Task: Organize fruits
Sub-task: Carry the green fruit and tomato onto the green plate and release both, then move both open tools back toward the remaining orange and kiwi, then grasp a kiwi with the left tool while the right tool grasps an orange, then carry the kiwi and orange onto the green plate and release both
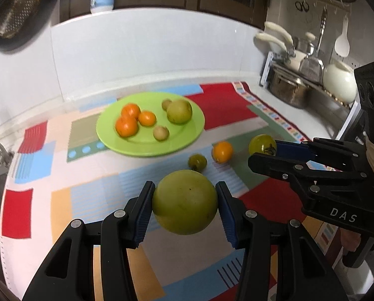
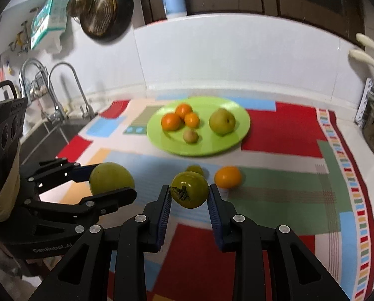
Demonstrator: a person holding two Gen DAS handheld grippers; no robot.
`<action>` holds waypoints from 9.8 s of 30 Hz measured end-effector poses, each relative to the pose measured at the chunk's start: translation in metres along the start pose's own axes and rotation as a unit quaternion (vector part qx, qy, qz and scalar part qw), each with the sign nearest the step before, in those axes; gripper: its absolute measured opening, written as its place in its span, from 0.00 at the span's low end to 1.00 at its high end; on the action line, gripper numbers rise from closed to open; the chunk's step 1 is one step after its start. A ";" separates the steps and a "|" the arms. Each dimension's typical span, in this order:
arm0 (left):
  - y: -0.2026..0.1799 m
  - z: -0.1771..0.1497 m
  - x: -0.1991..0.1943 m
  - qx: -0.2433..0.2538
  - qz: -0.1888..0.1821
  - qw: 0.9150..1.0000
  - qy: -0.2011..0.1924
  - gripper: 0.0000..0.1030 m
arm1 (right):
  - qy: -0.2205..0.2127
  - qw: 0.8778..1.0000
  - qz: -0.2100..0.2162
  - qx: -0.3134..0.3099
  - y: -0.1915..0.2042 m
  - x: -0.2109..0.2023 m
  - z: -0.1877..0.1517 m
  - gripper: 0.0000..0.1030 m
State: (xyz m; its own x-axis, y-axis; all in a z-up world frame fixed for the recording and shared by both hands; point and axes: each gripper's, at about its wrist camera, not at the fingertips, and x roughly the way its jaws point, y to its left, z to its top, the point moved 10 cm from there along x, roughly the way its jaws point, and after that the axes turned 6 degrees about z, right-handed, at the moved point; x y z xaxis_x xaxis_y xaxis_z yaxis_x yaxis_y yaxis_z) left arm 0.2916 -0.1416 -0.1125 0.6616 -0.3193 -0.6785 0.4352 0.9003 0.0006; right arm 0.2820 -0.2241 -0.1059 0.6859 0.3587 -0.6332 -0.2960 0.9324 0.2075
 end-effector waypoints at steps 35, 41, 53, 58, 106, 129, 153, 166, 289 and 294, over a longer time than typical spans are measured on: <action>0.066 0.138 0.030 -0.007 0.028 0.997 -0.078 0.47 | -0.077 0.997 -0.014 -0.015 -0.013 0.030 0.145 0.30; 0.076 0.150 0.069 -0.006 0.028 0.998 -0.061 0.47 | -0.063 0.998 -0.011 -0.014 -0.033 0.062 0.157 0.30; 0.097 0.153 0.149 -0.004 0.029 0.999 -0.016 0.47 | -0.003 1.000 0.006 0.000 -0.069 0.143 0.157 0.30; 0.103 0.149 0.173 -0.007 0.025 1.000 0.002 0.47 | 0.020 1.000 0.010 0.002 -0.080 0.171 0.152 0.30; 0.048 0.113 -0.022 0.017 0.086 0.989 -0.116 0.85 | -0.095 0.992 -0.081 -0.022 -0.031 -0.022 0.115 0.64; 0.002 0.062 -0.048 0.052 0.064 0.990 -0.117 0.85 | -0.075 0.993 -0.065 -0.062 -0.009 -0.056 0.052 0.64; -0.020 0.031 0.046 0.116 -0.001 0.993 -0.023 0.66 | 0.035 0.996 -0.022 -0.081 -0.044 0.028 0.010 0.63; -0.022 0.016 0.095 0.085 -0.048 0.994 0.042 0.58 | 0.083 0.996 0.008 -0.033 -0.065 0.080 -0.005 0.52; 0.042 0.104 0.139 -0.024 0.023 0.999 0.009 0.28 | -0.024 1.000 0.002 -0.016 -0.094 0.142 0.137 0.38; 0.039 0.103 0.148 -0.021 0.019 0.999 0.019 0.28 | -0.014 1.000 0.011 -0.011 -0.098 0.156 0.133 0.38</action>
State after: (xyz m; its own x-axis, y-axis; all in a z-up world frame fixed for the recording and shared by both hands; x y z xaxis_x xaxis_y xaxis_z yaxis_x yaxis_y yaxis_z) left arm 0.4690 -0.1843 -0.1368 0.6531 -0.2743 -0.7059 0.3840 0.9233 -0.0034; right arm 0.5067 -0.2536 -0.1254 0.6968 0.3812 -0.6075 -0.3258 0.9229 0.2054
